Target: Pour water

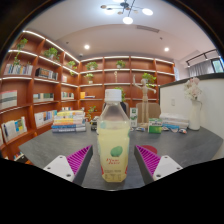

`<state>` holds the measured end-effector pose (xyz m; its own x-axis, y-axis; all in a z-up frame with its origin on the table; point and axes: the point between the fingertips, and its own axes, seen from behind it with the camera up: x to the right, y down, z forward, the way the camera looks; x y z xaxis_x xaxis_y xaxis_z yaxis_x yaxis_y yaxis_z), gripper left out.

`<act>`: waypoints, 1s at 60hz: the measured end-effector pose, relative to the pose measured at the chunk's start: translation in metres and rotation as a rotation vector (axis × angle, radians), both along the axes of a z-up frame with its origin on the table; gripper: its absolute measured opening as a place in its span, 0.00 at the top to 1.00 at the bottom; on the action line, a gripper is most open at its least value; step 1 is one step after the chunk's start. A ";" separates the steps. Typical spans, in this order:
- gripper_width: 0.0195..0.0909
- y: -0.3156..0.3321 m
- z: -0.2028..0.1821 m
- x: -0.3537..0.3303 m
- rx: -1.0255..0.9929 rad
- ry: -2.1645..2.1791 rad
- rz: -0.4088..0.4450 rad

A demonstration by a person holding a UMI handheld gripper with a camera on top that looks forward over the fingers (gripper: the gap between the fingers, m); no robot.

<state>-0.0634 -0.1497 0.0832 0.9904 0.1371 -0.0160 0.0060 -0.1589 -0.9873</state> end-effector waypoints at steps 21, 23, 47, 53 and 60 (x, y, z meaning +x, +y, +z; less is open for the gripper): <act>0.60 0.034 0.009 0.006 0.112 -0.041 -0.084; 0.64 0.035 0.010 0.006 0.125 -0.045 -0.097; 0.78 0.037 0.009 0.008 0.093 -0.056 -0.076; 0.78 0.038 0.018 0.028 0.087 -0.164 -0.069; 0.78 0.054 0.028 0.073 0.084 -0.410 -0.085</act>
<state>0.0095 -0.0959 0.1108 0.9205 0.0383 0.3888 0.3907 -0.0947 -0.9156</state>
